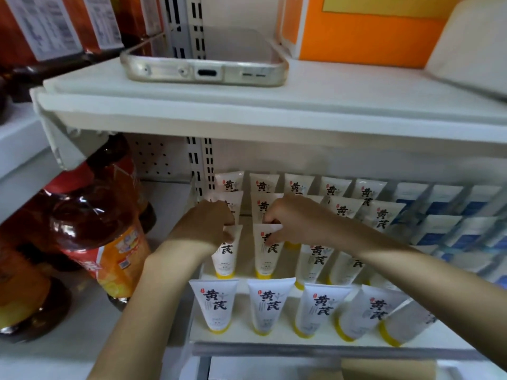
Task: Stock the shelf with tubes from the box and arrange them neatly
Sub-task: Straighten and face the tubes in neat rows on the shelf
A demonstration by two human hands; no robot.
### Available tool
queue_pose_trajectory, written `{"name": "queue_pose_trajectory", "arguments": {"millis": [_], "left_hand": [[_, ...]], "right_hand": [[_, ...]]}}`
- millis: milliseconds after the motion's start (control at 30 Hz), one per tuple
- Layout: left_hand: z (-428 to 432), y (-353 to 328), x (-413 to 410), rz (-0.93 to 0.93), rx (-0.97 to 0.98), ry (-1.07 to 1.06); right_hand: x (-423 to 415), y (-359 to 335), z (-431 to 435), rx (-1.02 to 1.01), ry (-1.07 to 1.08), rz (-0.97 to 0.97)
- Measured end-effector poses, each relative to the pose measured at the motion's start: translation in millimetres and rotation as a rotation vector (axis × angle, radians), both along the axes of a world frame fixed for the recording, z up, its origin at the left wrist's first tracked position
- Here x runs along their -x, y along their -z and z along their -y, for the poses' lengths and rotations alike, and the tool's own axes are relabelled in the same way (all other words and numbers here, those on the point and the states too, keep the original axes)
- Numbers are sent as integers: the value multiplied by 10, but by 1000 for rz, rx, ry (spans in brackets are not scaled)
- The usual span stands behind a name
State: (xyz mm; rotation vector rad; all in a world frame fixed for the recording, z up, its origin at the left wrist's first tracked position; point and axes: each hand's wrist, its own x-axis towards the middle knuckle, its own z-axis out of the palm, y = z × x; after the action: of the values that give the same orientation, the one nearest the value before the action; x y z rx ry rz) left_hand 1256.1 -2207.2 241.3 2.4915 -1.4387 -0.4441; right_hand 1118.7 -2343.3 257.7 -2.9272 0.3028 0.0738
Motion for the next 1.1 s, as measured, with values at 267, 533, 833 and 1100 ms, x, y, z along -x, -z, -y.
{"name": "queue_pose_trajectory", "arguments": {"millis": [267, 533, 833, 1100], "left_hand": [[49, -295, 140, -102, 117, 73], [350, -260, 355, -101, 76, 273], [418, -68, 368, -45, 60, 246], [423, -52, 352, -51, 85, 235]], "right_hand": [[377, -307, 267, -287, 127, 134], [714, -197, 351, -268, 79, -118], [651, -53, 307, 51, 127, -96], [574, -39, 333, 19, 152, -52]]}}
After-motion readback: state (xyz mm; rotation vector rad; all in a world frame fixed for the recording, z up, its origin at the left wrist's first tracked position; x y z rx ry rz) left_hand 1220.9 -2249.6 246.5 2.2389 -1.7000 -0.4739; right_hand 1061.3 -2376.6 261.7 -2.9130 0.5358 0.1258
